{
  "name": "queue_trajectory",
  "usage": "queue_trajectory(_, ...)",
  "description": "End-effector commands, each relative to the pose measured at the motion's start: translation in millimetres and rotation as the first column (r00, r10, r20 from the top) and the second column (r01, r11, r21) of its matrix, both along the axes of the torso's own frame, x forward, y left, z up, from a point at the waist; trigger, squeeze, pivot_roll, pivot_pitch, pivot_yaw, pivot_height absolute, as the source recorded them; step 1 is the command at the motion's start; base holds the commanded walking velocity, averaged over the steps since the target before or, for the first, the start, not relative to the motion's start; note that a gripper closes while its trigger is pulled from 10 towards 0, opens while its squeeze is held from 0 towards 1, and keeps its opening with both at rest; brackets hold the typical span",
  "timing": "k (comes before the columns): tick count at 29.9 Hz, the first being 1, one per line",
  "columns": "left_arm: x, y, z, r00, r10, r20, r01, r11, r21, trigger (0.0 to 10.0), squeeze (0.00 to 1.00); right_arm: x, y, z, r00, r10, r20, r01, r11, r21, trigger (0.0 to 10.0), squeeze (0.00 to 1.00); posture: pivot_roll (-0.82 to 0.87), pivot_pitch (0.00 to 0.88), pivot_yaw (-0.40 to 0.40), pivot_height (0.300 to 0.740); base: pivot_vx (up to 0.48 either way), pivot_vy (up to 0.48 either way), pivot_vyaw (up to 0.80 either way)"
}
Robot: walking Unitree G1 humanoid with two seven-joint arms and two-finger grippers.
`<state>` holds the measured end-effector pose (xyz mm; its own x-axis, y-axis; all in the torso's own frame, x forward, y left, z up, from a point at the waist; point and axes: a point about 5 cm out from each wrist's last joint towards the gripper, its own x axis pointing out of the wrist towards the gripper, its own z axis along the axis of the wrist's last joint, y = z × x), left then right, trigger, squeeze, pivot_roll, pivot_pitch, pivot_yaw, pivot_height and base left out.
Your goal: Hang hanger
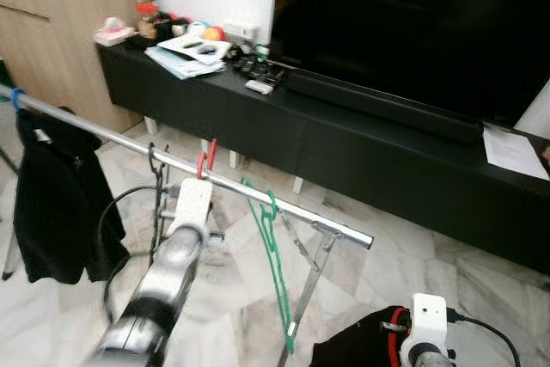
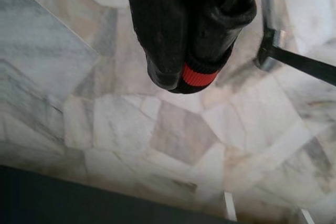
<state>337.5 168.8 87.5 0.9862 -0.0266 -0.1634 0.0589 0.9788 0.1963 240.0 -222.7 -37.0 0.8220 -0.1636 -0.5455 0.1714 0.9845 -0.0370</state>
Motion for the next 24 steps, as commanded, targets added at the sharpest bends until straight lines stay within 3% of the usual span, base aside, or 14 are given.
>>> queue_trajectory(1,-4.9,-1.9,-0.9,0.999,-0.041,-0.001,0.041,0.999,0.018,0.0,0.00,2.5,-1.6,2.6,1.000,0.001,0.013,-0.001,1.000,-0.008,10.0,0.00,0.07,0.000,-0.084,0.740,0.000,0.000,0.00)
queue_trajectory(7,-21.6,5.4,-11.7,1.000,-0.027,-0.016,0.028,0.999,0.043,0.4,0.00,2.4,-3.7,3.0,1.000,-0.004,0.013,0.004,1.000,-0.011,10.0,0.00,0.08,0.000,-0.082,0.740,0.000,0.000,0.00)
queue_trajectory(9,-31.2,9.9,-17.1,0.999,-0.025,-0.048,0.028,0.998,0.054,9.5,0.00,3.0,-2.7,3.1,1.000,-0.002,0.014,0.002,1.000,-0.010,10.0,0.00,0.08,0.000,-0.080,0.740,0.000,0.000,0.00)
queue_trajectory(11,-38.9,14.4,-23.7,0.997,-0.025,-0.077,0.030,0.998,0.060,10.0,0.00,3.0,-2.0,3.0,1.000,0.000,0.013,0.000,1.000,-0.009,10.0,0.00,0.08,0.000,-0.078,0.740,0.000,0.000,0.00)
queue_trajectory(19,-60.8,30.3,-46.0,0.990,0.000,-0.140,0.010,0.997,0.073,10.0,0.00,2.0,-1.3,2.0,1.000,0.003,0.008,-0.003,1.000,-0.009,10.0,0.00,0.08,0.000,-0.080,0.740,0.000,0.000,0.00)
queue_trajectory(24,-79.4,36.0,-69.3,0.973,0.001,-0.229,0.014,0.998,0.064,10.0,0.00,2.0,-1.3,2.0,1.000,0.001,0.007,-0.001,1.000,-0.010,10.0,0.00,0.08,0.000,-0.081,0.740,0.000,0.000,0.00)
